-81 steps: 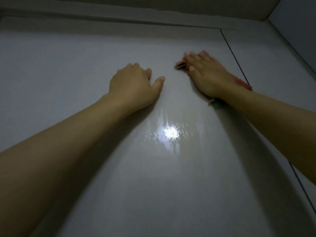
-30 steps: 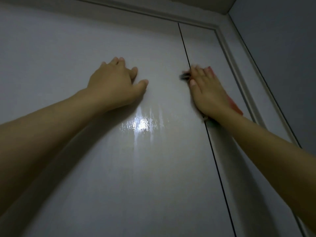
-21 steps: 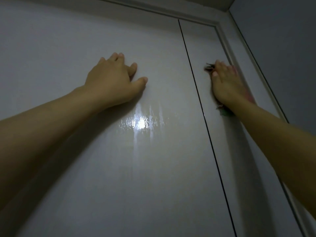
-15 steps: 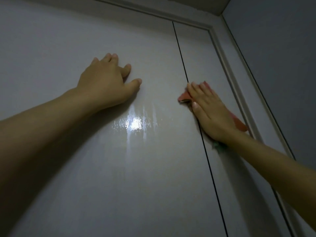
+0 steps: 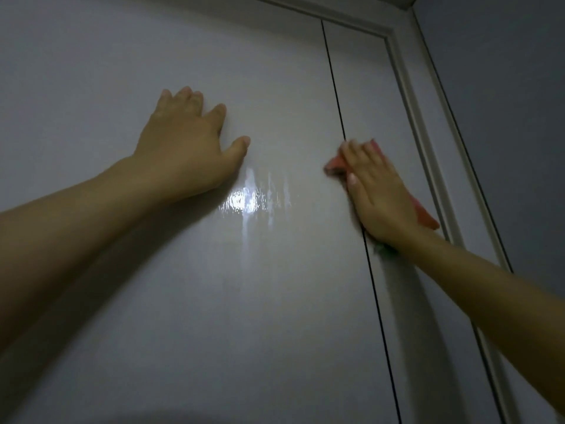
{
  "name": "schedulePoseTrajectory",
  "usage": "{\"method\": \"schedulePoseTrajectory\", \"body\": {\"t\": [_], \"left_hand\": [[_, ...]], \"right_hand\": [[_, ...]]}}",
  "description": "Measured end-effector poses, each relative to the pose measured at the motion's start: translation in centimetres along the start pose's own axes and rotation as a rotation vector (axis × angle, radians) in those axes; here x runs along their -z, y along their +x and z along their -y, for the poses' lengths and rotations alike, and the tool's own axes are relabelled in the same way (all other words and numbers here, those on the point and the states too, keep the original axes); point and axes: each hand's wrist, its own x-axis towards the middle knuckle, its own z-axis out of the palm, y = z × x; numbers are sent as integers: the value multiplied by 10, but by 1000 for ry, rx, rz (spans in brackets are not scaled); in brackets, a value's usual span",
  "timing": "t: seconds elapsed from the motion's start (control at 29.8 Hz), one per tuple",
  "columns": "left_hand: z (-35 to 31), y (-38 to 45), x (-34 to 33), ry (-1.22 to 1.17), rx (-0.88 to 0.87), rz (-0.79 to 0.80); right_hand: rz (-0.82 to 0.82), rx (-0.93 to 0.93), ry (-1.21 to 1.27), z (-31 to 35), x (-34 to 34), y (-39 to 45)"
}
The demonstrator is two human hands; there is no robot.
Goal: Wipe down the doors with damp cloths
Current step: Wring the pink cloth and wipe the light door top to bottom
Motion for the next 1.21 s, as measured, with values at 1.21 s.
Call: {"method": "schedulePoseTrajectory", "body": {"t": [1.21], "left_hand": [[54,-48,-7,-63,-5,-109]], "right_hand": [[77,18,150,96,-11,1]]}}
